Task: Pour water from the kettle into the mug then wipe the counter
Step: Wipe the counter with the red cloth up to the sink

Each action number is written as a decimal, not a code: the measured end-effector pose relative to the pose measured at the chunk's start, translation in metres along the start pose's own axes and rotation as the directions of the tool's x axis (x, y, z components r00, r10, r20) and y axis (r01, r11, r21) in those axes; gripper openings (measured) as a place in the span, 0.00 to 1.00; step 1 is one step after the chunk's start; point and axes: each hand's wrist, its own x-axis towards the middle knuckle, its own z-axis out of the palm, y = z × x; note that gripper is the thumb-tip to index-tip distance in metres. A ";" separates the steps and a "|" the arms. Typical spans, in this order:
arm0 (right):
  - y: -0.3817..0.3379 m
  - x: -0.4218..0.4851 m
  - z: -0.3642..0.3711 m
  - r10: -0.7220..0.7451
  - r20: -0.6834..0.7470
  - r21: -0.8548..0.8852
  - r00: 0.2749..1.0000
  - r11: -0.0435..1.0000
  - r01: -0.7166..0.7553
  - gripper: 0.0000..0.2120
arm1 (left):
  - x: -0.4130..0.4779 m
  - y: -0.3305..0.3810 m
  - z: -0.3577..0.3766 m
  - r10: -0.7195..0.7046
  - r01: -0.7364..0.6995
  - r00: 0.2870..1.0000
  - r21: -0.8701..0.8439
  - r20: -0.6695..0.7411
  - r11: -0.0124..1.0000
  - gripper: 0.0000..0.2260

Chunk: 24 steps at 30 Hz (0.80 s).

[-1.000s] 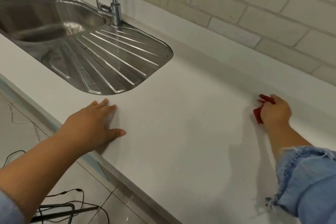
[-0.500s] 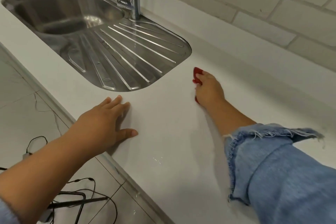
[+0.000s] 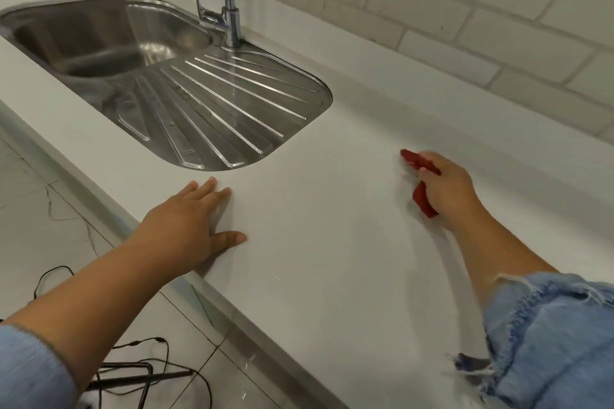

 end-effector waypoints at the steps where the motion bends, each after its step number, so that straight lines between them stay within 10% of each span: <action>1: 0.016 -0.004 -0.016 0.060 -0.041 -0.065 0.997 0.996 -0.062 0.18 | 0.001 0.000 0.000 0.000 0.000 1.000 0.002 0.002 1.000 0.39; 5: 0.056 -0.034 -0.024 0.037 -0.059 -0.443 0.998 0.895 -0.059 0.21 | 0.001 -0.001 0.002 0.000 0.000 1.000 0.017 0.003 1.000 0.40; 14: -0.033 -0.084 0.116 -0.285 0.297 -0.322 0.911 0.869 0.376 0.23 | 0.000 -0.001 0.001 -0.007 0.007 1.000 0.032 0.003 0.999 0.39; 19: -0.062 -0.084 0.089 -0.116 0.323 0.130 0.939 0.988 0.077 0.18 | 0.001 -0.002 0.000 0.001 -0.002 1.000 0.033 0.023 0.999 0.38; 24: -0.034 -0.128 -0.002 0.016 0.112 0.188 0.994 0.981 -0.037 0.17 | -0.003 0.013 0.005 0.010 -0.017 0.997 -0.094 -0.074 0.995 0.33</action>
